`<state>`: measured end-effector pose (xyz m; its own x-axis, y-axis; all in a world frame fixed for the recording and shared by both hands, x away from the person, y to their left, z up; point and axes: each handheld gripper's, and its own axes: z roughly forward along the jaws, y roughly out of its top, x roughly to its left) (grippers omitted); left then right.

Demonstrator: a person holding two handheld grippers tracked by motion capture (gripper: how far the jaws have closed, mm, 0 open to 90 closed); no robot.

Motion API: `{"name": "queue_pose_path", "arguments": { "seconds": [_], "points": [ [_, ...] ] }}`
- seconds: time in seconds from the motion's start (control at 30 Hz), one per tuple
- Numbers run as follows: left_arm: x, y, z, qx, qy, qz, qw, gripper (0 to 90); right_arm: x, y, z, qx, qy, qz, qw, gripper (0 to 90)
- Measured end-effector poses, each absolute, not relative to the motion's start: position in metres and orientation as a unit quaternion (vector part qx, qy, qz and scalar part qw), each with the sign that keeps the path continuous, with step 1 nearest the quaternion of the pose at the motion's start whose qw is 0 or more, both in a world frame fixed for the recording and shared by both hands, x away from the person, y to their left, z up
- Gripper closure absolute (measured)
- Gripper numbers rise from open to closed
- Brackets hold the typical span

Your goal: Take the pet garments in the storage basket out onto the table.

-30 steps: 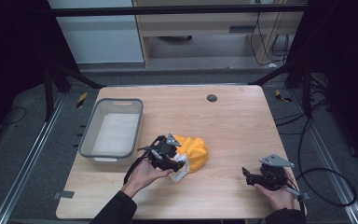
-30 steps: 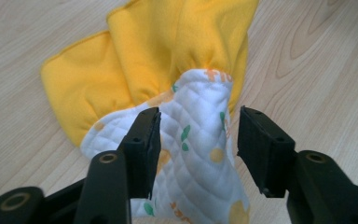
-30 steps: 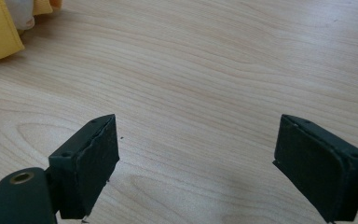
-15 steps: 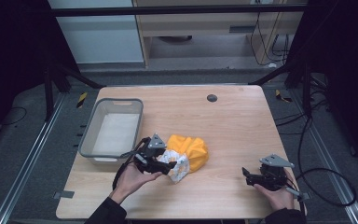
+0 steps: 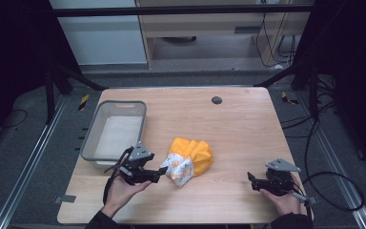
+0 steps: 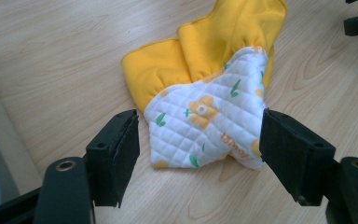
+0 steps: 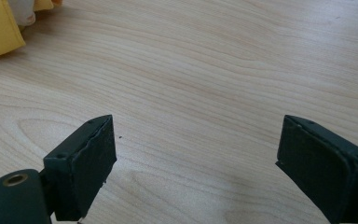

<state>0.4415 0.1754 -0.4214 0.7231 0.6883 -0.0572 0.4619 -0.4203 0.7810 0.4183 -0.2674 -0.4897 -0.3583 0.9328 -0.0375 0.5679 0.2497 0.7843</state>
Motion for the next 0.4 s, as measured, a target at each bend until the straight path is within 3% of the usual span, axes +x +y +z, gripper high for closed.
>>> {"name": "queue_pose_path", "arguments": {
  "seconds": [0.4],
  "points": [
    [0.415,0.212,-0.437,0.812,0.373,0.149,0.424,26.4,0.415,-0.267,-0.492,0.503,0.749,0.346,0.259,10.0]
  ]
}}
